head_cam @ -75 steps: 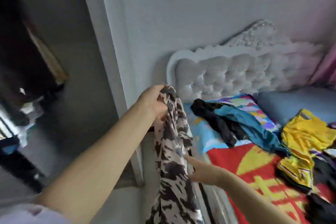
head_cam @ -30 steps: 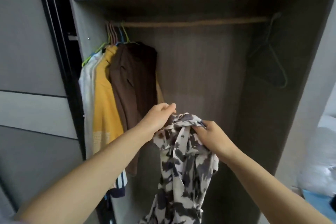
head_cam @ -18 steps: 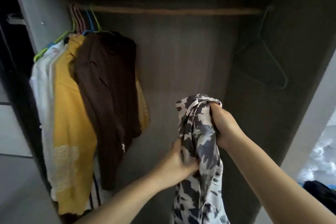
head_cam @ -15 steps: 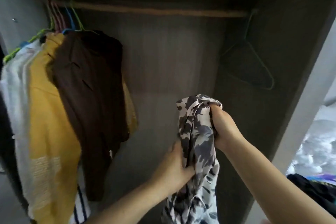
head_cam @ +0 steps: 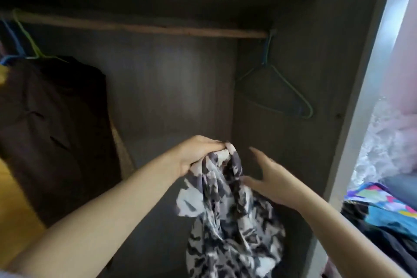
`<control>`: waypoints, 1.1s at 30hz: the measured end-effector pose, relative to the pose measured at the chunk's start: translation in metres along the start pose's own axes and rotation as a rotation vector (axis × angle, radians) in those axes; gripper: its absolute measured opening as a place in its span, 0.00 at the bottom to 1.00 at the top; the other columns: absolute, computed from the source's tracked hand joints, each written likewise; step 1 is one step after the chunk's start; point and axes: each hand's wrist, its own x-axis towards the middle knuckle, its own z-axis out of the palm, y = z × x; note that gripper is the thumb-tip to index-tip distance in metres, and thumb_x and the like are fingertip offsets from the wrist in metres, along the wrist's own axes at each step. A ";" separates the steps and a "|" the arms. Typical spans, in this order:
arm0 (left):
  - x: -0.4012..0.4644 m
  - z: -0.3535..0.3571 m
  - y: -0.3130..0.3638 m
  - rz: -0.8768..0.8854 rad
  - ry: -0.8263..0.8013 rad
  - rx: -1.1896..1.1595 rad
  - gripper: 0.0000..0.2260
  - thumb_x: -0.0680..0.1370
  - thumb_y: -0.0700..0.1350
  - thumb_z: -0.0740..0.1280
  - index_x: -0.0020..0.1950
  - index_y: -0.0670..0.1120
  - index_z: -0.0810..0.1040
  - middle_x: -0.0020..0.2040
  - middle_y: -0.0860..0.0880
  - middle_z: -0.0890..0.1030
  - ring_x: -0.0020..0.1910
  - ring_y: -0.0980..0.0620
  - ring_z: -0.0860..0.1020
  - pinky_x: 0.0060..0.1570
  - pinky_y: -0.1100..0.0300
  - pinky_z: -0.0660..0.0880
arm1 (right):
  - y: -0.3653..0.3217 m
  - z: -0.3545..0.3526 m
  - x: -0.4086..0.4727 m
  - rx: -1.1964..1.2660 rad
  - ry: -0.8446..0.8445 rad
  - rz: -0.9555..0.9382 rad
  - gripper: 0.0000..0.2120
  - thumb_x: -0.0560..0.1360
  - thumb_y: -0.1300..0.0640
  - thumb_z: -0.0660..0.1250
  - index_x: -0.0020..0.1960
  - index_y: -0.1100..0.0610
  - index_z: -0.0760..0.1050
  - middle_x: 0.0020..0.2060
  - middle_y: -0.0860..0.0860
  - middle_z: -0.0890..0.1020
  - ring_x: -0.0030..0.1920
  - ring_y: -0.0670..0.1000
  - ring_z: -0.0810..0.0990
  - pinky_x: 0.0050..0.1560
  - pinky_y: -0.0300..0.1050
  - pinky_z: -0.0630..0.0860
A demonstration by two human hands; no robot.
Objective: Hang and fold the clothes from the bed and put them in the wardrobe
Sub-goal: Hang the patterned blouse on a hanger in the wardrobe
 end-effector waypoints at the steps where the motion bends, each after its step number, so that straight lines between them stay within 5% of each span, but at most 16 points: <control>1: 0.003 0.005 0.002 -0.011 -0.029 0.046 0.08 0.78 0.40 0.66 0.40 0.41 0.81 0.35 0.44 0.82 0.33 0.51 0.80 0.39 0.61 0.77 | -0.015 0.012 0.001 0.057 -0.060 -0.039 0.24 0.74 0.45 0.68 0.66 0.54 0.71 0.55 0.49 0.80 0.56 0.50 0.79 0.51 0.40 0.72; 3: 0.008 0.006 0.000 -0.032 -0.062 0.116 0.06 0.77 0.42 0.68 0.43 0.41 0.81 0.37 0.43 0.82 0.35 0.49 0.79 0.42 0.58 0.76 | -0.031 0.030 0.004 0.210 -0.102 0.003 0.14 0.76 0.50 0.66 0.47 0.62 0.77 0.40 0.54 0.82 0.40 0.49 0.79 0.41 0.44 0.72; 5: 0.011 -0.007 -0.004 -0.051 -0.060 0.139 0.07 0.77 0.44 0.69 0.42 0.42 0.82 0.34 0.45 0.83 0.32 0.51 0.81 0.40 0.60 0.77 | -0.028 0.032 0.005 0.407 -0.070 0.150 0.14 0.77 0.54 0.66 0.40 0.64 0.78 0.34 0.54 0.79 0.34 0.49 0.76 0.38 0.44 0.72; 8: 0.012 -0.041 -0.016 -0.112 -0.081 0.096 0.08 0.75 0.45 0.70 0.44 0.41 0.81 0.35 0.47 0.84 0.31 0.52 0.82 0.36 0.61 0.80 | -0.019 0.028 -0.001 0.436 -0.135 0.253 0.13 0.78 0.53 0.65 0.40 0.60 0.79 0.33 0.54 0.79 0.30 0.48 0.76 0.35 0.43 0.73; 11: 0.009 -0.066 -0.024 -0.199 -0.211 0.165 0.16 0.69 0.51 0.72 0.50 0.41 0.81 0.44 0.50 0.85 0.42 0.51 0.84 0.42 0.61 0.80 | -0.027 0.026 -0.002 0.355 -0.145 0.251 0.18 0.78 0.48 0.65 0.42 0.63 0.78 0.33 0.54 0.79 0.33 0.50 0.76 0.38 0.47 0.71; 16: 0.001 -0.092 -0.044 -0.206 -0.262 0.274 0.27 0.67 0.57 0.70 0.60 0.42 0.79 0.54 0.43 0.83 0.55 0.46 0.81 0.59 0.53 0.76 | -0.045 0.019 0.000 0.866 -0.077 0.256 0.24 0.76 0.47 0.65 0.51 0.70 0.78 0.49 0.71 0.80 0.46 0.62 0.78 0.49 0.55 0.74; 19: -0.011 -0.074 -0.062 -0.048 -0.201 0.255 0.28 0.69 0.64 0.65 0.61 0.46 0.77 0.56 0.48 0.82 0.55 0.53 0.80 0.60 0.58 0.75 | -0.052 0.014 0.008 1.017 -0.025 0.325 0.20 0.77 0.46 0.64 0.42 0.62 0.84 0.42 0.62 0.84 0.40 0.56 0.84 0.38 0.44 0.80; 22: -0.030 -0.026 -0.085 0.179 -0.325 0.328 0.24 0.71 0.67 0.65 0.62 0.57 0.71 0.59 0.61 0.78 0.56 0.67 0.76 0.58 0.72 0.71 | -0.063 0.015 0.019 1.088 0.019 0.377 0.19 0.77 0.47 0.65 0.35 0.59 0.82 0.31 0.56 0.83 0.31 0.52 0.83 0.31 0.40 0.78; 26: -0.018 0.003 -0.101 0.274 -0.134 0.482 0.25 0.71 0.61 0.70 0.66 0.57 0.71 0.56 0.63 0.78 0.56 0.63 0.77 0.58 0.65 0.74 | -0.071 0.009 0.031 1.104 -0.012 0.359 0.21 0.77 0.48 0.66 0.31 0.58 0.83 0.31 0.55 0.83 0.30 0.52 0.83 0.31 0.40 0.78; 29: 0.001 -0.011 -0.098 0.438 0.182 0.748 0.46 0.69 0.70 0.63 0.78 0.56 0.43 0.70 0.57 0.60 0.68 0.57 0.63 0.64 0.63 0.64 | -0.069 -0.002 0.037 1.100 0.008 0.343 0.19 0.77 0.48 0.66 0.35 0.59 0.83 0.35 0.58 0.84 0.34 0.54 0.83 0.34 0.43 0.80; 31: 0.015 -0.012 -0.097 0.621 0.239 0.856 0.38 0.73 0.71 0.56 0.77 0.53 0.51 0.70 0.55 0.60 0.68 0.56 0.62 0.65 0.62 0.61 | -0.063 -0.009 0.043 1.093 0.011 0.330 0.19 0.77 0.48 0.66 0.37 0.60 0.83 0.37 0.59 0.84 0.35 0.55 0.83 0.35 0.44 0.80; 33: 0.031 -0.008 -0.099 0.665 0.189 0.777 0.19 0.78 0.56 0.61 0.65 0.48 0.70 0.62 0.52 0.72 0.61 0.55 0.72 0.58 0.68 0.65 | -0.056 -0.014 0.050 1.063 -0.020 0.294 0.19 0.77 0.48 0.65 0.37 0.60 0.83 0.37 0.59 0.84 0.35 0.54 0.84 0.34 0.43 0.80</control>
